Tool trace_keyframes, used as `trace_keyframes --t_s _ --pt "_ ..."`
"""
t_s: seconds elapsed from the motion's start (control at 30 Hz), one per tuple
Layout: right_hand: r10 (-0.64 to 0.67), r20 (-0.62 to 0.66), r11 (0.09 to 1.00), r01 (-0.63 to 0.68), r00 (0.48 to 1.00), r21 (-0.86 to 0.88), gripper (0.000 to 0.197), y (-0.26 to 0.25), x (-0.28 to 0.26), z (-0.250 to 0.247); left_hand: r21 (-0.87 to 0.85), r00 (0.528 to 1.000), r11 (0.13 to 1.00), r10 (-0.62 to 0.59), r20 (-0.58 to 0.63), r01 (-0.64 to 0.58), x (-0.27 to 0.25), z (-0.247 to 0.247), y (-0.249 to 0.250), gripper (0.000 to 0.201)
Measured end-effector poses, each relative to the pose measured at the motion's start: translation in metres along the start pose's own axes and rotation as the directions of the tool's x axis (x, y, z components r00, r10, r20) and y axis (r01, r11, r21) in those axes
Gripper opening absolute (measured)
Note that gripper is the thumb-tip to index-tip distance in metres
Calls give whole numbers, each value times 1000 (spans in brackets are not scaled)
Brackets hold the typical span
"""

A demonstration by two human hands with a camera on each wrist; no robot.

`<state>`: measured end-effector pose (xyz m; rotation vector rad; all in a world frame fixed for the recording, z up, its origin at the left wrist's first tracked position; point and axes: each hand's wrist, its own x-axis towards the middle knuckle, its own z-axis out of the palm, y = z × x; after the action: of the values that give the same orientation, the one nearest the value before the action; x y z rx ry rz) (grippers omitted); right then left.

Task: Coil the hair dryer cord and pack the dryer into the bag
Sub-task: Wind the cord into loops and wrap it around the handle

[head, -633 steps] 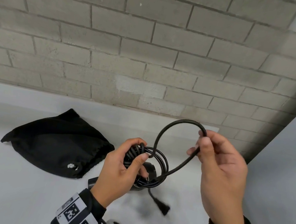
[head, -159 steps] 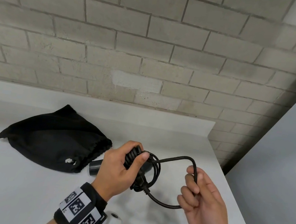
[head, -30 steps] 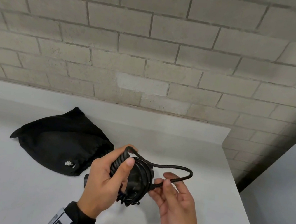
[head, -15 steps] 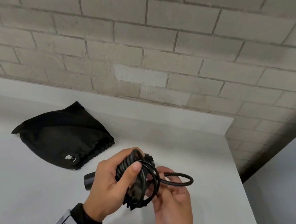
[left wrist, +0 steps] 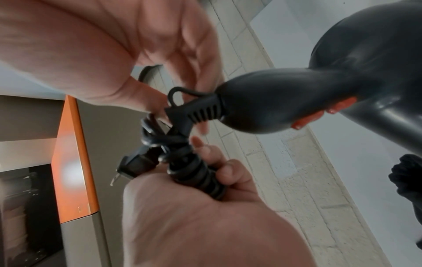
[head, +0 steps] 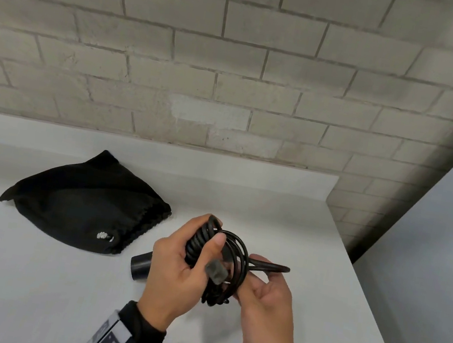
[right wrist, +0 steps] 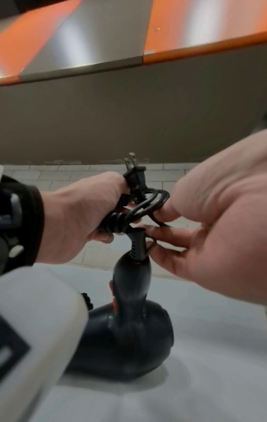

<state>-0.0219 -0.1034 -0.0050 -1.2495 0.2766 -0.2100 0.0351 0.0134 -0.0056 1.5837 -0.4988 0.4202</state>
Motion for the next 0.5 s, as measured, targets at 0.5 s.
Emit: trace_keyframes --t_s 0.5 --pt "-192 111 981 186 975 62 103 19 -13 -10 -82 999 996 21 -50 -25 -1 0 5 34"
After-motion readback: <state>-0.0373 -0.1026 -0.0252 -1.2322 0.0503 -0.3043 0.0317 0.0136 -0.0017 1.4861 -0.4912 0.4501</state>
